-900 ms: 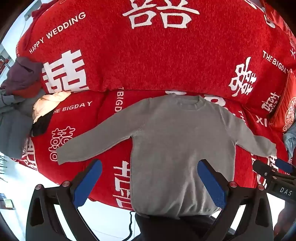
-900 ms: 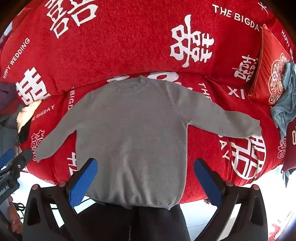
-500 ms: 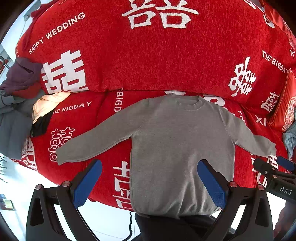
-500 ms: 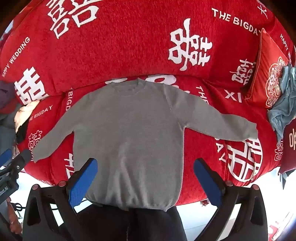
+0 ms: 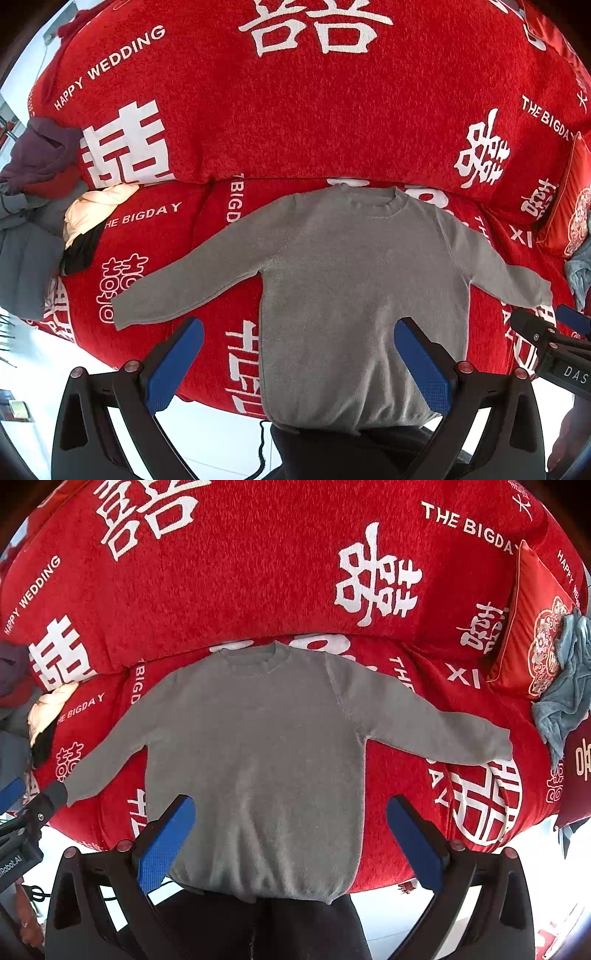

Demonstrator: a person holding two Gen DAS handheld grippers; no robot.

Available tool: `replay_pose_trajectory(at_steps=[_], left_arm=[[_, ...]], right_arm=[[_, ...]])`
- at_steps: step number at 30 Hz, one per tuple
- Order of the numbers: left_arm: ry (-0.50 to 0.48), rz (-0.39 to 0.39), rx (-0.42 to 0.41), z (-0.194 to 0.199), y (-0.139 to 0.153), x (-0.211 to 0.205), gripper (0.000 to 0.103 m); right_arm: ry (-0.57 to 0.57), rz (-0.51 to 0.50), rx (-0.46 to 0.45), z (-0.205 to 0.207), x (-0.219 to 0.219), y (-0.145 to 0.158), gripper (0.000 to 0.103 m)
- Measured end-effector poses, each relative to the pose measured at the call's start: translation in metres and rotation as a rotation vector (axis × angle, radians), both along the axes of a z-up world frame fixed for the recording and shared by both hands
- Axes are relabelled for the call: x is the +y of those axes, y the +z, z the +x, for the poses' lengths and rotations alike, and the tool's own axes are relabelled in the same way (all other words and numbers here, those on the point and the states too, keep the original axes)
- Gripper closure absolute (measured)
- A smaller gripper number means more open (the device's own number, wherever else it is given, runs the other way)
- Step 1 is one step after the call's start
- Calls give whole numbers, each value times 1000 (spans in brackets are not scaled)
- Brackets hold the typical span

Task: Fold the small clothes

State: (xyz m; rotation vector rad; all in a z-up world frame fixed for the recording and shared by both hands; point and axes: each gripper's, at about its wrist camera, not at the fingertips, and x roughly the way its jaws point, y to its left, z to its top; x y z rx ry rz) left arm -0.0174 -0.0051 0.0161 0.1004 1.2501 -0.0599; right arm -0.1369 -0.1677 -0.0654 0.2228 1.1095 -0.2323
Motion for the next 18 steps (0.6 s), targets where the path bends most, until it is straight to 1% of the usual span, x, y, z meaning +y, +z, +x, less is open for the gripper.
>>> replay_pose_trajectory(at_steps=[5,11,14,18], left_arm=[[2,-1,2,0,-2,1,0],[5,-2,0,0,-3,3,0],[10,-5,-1,2,-3,6,0],[12,-8,0,5,-3,7,0]], right_arm=[[2,9,26,0,0,-1,0],[2,-2,26,4,1,1,0],[11,31,49,8,1,1,0],[24,60,48,11,2,1,0]])
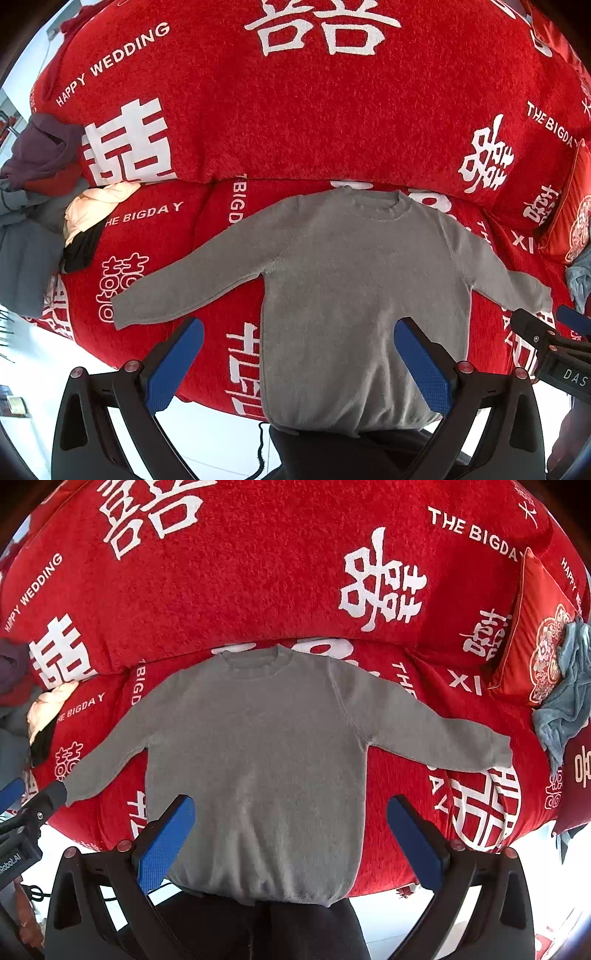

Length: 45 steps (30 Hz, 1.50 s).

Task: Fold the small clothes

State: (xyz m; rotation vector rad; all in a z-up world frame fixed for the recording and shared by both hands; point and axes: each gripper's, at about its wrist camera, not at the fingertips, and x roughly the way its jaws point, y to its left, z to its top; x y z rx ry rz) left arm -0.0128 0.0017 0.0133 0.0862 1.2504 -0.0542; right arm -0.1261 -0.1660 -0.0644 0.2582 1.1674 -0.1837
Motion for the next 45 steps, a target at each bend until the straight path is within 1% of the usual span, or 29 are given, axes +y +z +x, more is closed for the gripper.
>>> replay_pose_trajectory(at_steps=[3,6,8,9,12,17,18,24,45], left_arm=[[-1,-2,-1,1,0,0,0],[-1,-2,1,3,0,-1,0],[0,-3,0,2,0,-1,0],[1,-3,0,3,0,-1,0],[4,-4,1,5,-1,0,0],[4,-6,3,6,-2,1,0],[5,-8,4,8,-2,1,0],[8,-14,11,13,-4,2,0],[6,-15,28,22,-13,1,0]], right_arm=[[5,7,-8,0,1,0,0],[4,-10,-5,1,1,1,0],[9,19,-30,1,1,2,0],[6,3,-19,2,1,2,0],[7,3,-16,2,1,2,0],[9,-27,-8,8,4,3,0],[11,-22,-19,9,4,3,0],[10,-24,-18,12,4,3,0],[5,-20,11,24,0,-3,0]])
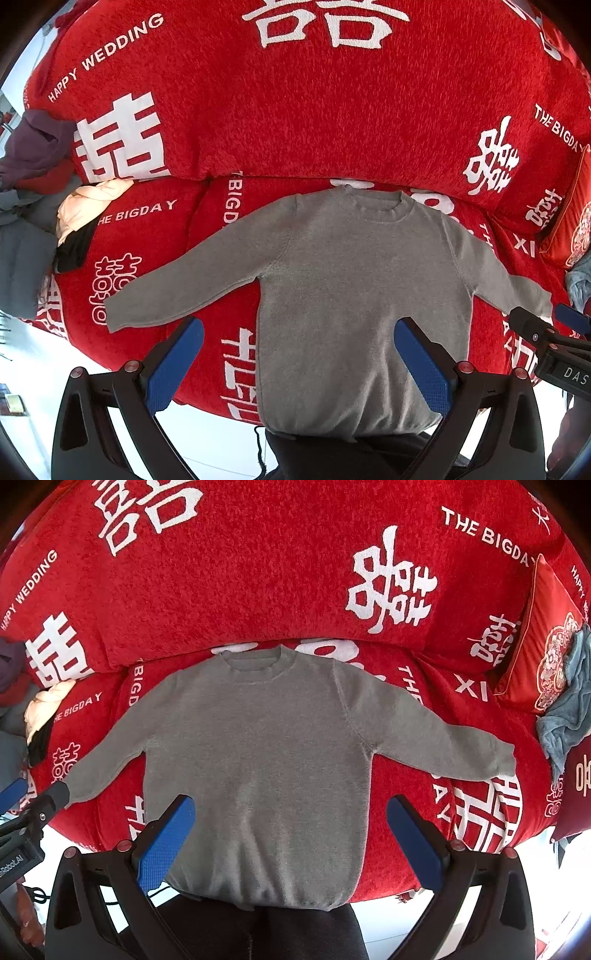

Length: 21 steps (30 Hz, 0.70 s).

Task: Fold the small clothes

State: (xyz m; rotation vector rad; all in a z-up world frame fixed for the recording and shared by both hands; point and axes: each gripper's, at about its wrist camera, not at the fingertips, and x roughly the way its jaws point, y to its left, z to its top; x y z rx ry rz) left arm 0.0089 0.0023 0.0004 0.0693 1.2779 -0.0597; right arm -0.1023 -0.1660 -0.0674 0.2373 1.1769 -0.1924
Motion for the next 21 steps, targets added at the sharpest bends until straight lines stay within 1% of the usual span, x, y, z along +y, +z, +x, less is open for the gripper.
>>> replay_pose_trajectory(at_steps=[4,12,15,17,21], left_arm=[[6,0,6,2,-2,2,0],[23,-5,37,9,-14,9,0],[24,-7,53,12,-22,10,0],[26,-5,61,15,-28,10,0],[30,2,83,21,-43,12,0]], right_arm=[[3,-1,-4,3,1,-2,0],[-1,9,26,10,0,-5,0],[4,7,24,13,1,-9,0],[9,5,44,16,2,-12,0],[21,6,54,22,4,-21,0]])
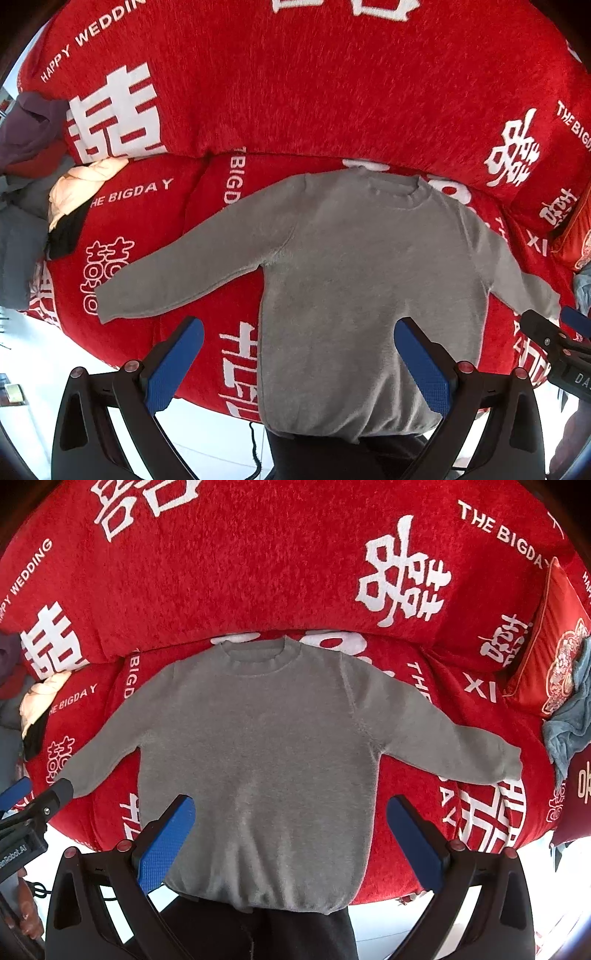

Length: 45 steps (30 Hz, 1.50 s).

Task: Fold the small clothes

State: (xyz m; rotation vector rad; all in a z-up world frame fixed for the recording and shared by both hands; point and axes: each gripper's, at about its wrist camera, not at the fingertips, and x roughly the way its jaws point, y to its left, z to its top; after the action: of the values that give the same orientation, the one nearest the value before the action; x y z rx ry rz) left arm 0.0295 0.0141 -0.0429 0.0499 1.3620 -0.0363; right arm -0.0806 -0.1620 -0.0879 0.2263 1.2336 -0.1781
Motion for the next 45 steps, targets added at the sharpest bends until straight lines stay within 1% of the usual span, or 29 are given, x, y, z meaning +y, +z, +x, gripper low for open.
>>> replay_pose_trajectory(at_steps=[3,7,11,12,15,17,20,22,23,25,27,28,30,33,36,39,41,43,45], left_arm=[[6,15,19,4,-18,3,0],[27,9,43,9,-39,8,0],[39,24,61,13,-64,11,0],[51,17,66,14,-71,14,0],[73,2,68,16,-86,21,0],[100,-14,65,17,-101,30,0],[151,-66,74,19,-128,50,0],[209,-112,79,20,-147,74,0],[254,-144,65,20,-154,92,0],[368,-225,23,16,-165,131,0],[495,-326,-30,9,-175,177,0],[572,-365,-53,5,-182,204,0],[689,-426,-95,-6,-195,249,0],[796,-488,-115,-18,-215,289,0],[856,-578,-106,-22,-238,308,0],[899,-623,-112,-23,-254,314,0],[925,-619,-131,-24,-255,315,0],[959,-611,-135,-20,-256,313,8],[987,-609,-139,-22,-259,316,9]], right_arm=[[2,18,1,4,1,-11,0],[13,16,-10,11,2,-29,0],[7,16,-20,16,2,-43,0],[4,17,-28,17,1,-47,0],[7,23,-13,20,2,-62,0],[19,30,-10,23,4,-72,0],[57,40,-3,28,14,-90,0],[111,61,5,34,29,-103,0],[133,75,8,36,36,-108,0],[180,116,21,43,54,-122,0],[225,166,37,48,77,-135,0],[244,189,43,51,88,-140,0],[274,229,55,55,108,-152,0],[311,272,85,60,137,-169,0],[351,295,113,63,166,-183,0],[384,301,135,64,184,-193,0],[400,302,141,63,191,-194,0],[407,301,145,62,193,-191,0],[404,302,146,61,191,-190,0]])
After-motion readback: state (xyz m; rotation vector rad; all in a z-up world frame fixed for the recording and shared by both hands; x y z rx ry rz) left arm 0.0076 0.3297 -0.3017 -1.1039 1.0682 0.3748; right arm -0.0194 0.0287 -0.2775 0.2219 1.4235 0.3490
